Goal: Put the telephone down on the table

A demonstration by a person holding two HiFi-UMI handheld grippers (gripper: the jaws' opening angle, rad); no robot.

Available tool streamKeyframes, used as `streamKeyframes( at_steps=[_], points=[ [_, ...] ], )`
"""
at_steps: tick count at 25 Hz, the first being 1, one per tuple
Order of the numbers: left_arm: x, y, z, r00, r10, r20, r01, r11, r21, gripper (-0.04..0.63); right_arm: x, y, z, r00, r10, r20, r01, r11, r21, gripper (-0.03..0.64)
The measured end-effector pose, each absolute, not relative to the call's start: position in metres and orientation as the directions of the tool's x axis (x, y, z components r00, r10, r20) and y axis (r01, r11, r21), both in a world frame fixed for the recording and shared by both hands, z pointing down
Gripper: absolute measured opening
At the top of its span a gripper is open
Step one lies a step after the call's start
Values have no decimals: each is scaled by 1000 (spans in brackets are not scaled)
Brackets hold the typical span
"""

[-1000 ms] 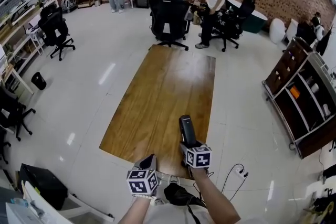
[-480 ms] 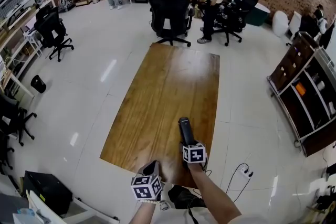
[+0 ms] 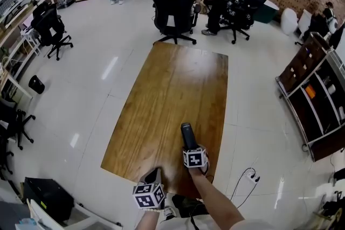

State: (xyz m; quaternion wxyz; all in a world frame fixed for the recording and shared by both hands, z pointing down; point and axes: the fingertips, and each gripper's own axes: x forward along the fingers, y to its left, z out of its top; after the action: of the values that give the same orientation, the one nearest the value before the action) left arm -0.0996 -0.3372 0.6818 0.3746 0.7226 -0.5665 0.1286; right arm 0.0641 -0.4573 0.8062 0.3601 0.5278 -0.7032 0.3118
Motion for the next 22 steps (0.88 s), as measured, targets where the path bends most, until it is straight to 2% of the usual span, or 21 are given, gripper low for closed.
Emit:
streamKeyframes(
  at_steps=[17, 21, 22],
  points=[
    [-106, -335, 679, 329, -729, 600, -904, -59, 424, -12, 52, -463, 799, -93, -517, 851, -973, 229, 33, 314],
    [-104, -332, 677, 334, -728, 598, -901, -61, 429, -12, 51, -462, 799, -105, -519, 848, -971, 239, 26, 338],
    [-105, -331, 677, 333, -729, 598, -901, -59, 430, -12, 50, -462, 798, -115, -521, 846, -970, 242, 16, 361]
  ],
)
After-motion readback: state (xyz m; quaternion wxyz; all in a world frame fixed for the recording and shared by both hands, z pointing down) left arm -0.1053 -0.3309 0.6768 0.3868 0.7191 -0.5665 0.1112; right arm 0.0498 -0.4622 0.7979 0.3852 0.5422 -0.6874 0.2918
